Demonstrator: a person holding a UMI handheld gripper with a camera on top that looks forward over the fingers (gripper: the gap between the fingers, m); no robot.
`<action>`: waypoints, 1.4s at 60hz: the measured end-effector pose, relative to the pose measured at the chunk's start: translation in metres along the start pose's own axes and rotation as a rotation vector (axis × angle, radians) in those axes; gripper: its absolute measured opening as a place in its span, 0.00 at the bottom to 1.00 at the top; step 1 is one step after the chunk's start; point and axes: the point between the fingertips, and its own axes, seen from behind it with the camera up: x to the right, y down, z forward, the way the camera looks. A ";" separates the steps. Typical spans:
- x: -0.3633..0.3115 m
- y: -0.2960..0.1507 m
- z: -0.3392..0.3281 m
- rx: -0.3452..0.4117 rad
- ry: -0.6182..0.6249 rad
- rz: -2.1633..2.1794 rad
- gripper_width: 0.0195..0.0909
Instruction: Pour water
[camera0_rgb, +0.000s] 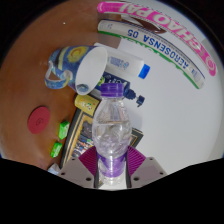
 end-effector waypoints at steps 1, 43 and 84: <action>0.000 -0.002 0.000 0.006 -0.001 -0.012 0.23; -0.009 -0.007 -0.026 0.082 -0.302 1.258 0.23; -0.121 -0.041 0.002 0.164 -0.444 1.967 0.30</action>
